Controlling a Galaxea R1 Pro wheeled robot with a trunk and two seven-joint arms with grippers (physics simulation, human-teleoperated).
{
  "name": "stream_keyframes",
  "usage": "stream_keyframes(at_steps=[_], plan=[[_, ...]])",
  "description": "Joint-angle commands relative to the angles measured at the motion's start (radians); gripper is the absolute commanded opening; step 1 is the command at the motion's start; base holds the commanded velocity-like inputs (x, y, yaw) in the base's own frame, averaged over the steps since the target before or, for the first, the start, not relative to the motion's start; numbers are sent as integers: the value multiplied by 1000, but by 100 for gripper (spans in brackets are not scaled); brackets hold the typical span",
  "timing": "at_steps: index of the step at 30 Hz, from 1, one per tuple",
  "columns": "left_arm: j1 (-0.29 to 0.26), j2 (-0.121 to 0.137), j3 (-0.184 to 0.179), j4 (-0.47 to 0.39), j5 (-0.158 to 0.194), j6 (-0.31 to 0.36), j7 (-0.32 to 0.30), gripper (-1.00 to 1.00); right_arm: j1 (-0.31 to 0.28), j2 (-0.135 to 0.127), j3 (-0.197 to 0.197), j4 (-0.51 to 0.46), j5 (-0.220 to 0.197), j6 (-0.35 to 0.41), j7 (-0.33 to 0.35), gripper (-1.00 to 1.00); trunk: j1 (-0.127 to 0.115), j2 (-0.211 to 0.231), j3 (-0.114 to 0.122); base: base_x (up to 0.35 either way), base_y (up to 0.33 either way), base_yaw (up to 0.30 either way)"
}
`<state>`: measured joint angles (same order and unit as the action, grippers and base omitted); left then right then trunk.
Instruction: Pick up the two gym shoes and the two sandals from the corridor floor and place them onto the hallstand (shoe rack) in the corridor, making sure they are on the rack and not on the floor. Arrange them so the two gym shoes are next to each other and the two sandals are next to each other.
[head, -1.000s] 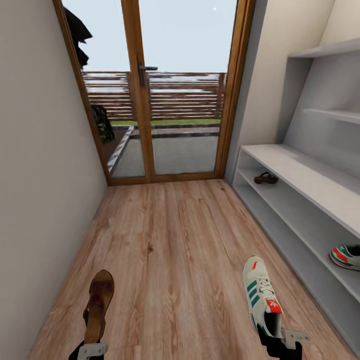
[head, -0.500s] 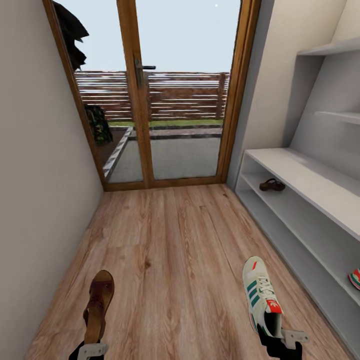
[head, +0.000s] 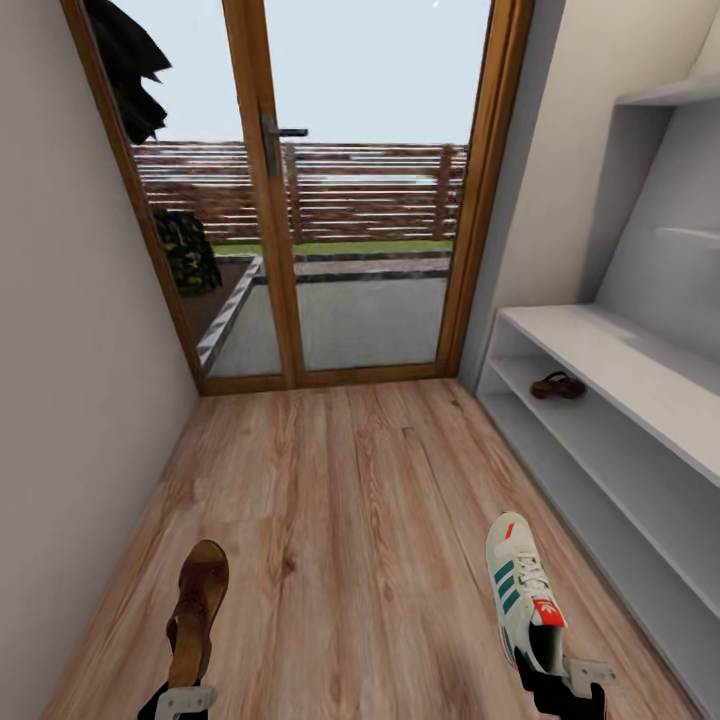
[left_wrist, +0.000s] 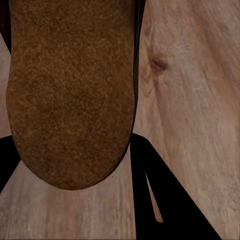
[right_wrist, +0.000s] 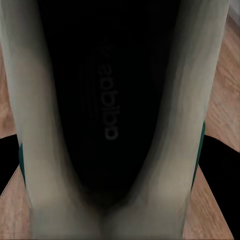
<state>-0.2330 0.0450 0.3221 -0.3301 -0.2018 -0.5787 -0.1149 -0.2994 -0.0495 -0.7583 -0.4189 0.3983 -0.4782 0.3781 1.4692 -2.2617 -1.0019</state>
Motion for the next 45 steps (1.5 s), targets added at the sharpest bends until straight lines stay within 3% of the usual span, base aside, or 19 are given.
stream_keyframes(at_steps=[1, 15, 45], plan=[[-1, -1, 9, 0, -8, -3, -8, -100, -1, 0, -9, 0, 4, -3, 8, -100, 0, 0, -1, 339, 0, 0], [0, -1, 9, 0, -6, -4, -8, -100, -1, 2, -9, 0, 4, -3, 8, -100, 0, 0, -1, 330, 65, -162], [-1, -1, 9, 0, -5, -4, -8, -100, -1, 2, -9, 0, 4, -3, 8, -100, 0, 0, -1, 277, 223, -267]])
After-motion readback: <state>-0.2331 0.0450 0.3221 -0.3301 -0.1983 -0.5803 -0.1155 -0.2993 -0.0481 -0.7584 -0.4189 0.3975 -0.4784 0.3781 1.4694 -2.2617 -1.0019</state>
